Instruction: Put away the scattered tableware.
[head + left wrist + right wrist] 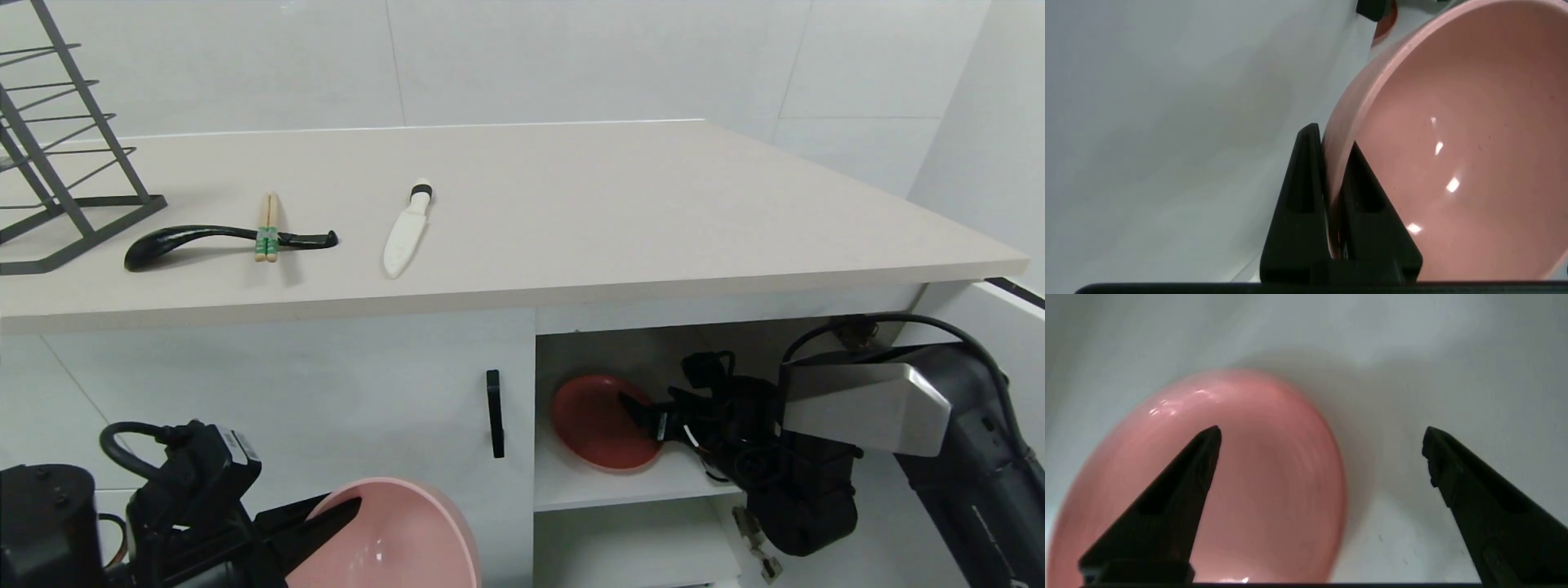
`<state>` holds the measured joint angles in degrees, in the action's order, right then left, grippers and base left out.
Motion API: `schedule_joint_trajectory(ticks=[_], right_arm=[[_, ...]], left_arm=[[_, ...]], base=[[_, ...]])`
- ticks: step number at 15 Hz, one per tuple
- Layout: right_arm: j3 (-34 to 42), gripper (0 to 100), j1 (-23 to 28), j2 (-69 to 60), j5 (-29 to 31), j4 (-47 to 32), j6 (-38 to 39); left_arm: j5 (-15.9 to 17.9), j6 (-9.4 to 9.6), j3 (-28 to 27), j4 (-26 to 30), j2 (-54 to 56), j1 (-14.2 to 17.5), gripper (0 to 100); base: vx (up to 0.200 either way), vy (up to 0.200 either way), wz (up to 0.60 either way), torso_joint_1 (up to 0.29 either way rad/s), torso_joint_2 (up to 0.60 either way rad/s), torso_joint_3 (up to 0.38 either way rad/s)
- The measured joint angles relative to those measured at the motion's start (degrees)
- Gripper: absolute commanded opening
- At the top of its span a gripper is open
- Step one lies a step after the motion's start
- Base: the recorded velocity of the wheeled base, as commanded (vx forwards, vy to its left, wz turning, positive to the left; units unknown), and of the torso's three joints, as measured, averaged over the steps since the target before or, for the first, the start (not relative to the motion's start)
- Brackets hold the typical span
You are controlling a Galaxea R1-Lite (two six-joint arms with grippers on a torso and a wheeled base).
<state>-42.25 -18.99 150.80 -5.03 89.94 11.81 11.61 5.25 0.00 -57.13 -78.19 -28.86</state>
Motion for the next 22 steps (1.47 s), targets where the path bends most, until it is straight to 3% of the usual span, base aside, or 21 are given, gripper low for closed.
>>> schedule_joint_trajectory(ticks=[5,10,14,15,17,19,22], right_arm=[[17.2,100,-4.3,-12.3,0.9,0.0,-2.1],[38.8,100,-13.4,-35.1,7.4,0.0,-4.8],[42.0,100,-17.7,-45.4,9.3,0.0,-6.2],[42.1,100,-18.2,-46.6,9.3,0.0,-6.2],[42.2,100,-18.4,-48.2,9.3,0.0,-6.3],[42.2,100,-18.4,-49.7,9.3,0.0,-6.3],[42.3,100,-18.4,-51.9,9.3,0.0,-6.3]], left_arm=[[-0.1,-0.09,0.0,-1.1,2.6,-4.2,0],[-0.2,-0.13,0.0,-0.8,3.8,-9.5,0],[-0.2,0.18,-1.2,-1.2,1.8,-12.6,0],[-0.3,0.9,-1.9,-1.5,0.5,-13.5,0],[-0.6,4.11,-3.3,-2.6,-3.0,-14.7,0],[-2.4,6.27,-4.2,-7.9,-8.4,-16.6,0],[-7.0,6.81,-4.7,-19.7,-17.8,-20.7,0]], base=[[0.0,0.0,0.0,0.0,0.0,0.0],[0.0,0.0,0.0,0.0,0.0,0.0],[0.0,0.0,0.0,0.0,0.0,0.0],[0.0,0.0,0.0,0.0,0.0,0.0],[0.0,0.0,0.0,0.0,0.0,0.0],[0.0,0.0,0.0,0.0,0.0,0.0],[0.0,0.0,0.0,0.0,0.0,0.0]])
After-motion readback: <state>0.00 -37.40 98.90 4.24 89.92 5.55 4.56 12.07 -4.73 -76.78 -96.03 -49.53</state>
